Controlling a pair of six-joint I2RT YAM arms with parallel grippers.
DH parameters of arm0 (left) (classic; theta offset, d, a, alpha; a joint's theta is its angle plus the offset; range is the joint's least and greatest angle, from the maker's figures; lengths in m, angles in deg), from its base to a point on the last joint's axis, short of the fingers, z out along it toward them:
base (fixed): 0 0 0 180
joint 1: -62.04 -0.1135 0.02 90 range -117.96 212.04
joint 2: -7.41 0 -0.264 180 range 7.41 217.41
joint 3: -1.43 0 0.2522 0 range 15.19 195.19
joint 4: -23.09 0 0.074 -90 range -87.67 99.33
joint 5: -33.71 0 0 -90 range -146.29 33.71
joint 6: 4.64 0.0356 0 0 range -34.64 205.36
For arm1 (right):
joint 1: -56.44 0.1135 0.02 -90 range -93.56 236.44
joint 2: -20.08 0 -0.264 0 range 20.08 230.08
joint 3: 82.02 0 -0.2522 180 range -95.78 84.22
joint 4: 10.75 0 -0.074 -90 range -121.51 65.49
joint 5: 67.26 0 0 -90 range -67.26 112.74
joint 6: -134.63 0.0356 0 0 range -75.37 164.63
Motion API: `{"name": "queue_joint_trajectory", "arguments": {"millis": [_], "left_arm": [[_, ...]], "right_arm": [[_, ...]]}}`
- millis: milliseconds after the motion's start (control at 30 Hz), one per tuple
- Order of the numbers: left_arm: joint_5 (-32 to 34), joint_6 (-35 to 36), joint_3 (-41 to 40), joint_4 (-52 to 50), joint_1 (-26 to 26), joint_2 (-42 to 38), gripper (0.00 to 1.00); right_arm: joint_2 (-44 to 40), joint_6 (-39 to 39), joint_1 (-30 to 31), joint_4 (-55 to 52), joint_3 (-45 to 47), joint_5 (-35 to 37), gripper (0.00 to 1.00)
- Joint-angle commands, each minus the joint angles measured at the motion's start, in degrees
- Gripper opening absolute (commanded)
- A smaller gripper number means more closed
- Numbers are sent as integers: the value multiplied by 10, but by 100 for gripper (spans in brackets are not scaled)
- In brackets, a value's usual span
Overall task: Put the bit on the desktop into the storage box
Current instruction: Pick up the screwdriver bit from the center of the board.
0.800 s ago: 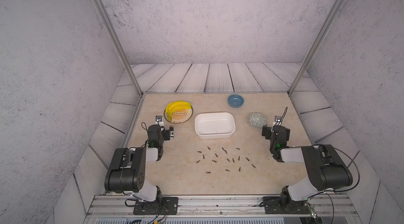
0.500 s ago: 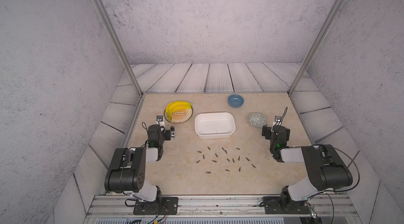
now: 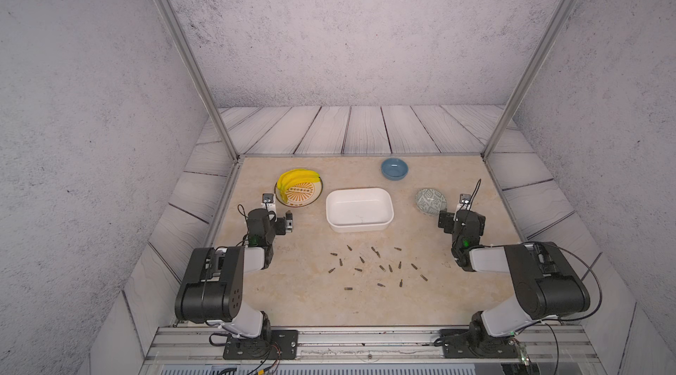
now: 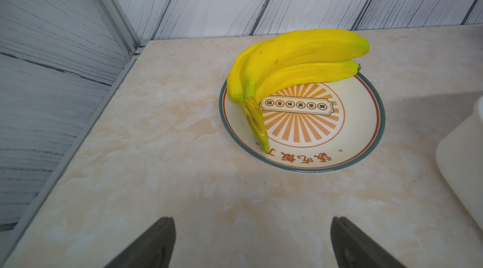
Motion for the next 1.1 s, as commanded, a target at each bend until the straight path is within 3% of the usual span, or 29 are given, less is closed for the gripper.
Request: {"name": "queue_joint_trajectory", "arguments": {"millis": [0,700,867,933,1067], "left_arm": [[-3,2,4,6,-7,-6,98],[-26,-9,11,-3,-25,-4,98],[-1,-17,16,-4,-25,-5,97],[33,-33,33,-46,-25,-23,98],[57,-61,128,-257,-24,-51,98]], "right_arm": [[-6,5,-2,-3,-8,-3,100],[-6,7,-2,-5,-10,-4,100],[-11,7,-2,-8,-11,-1,100],[-21,10,-6,-28,-16,-9,100],[-46,-31,-1,-38,-21,-49,98]]}}
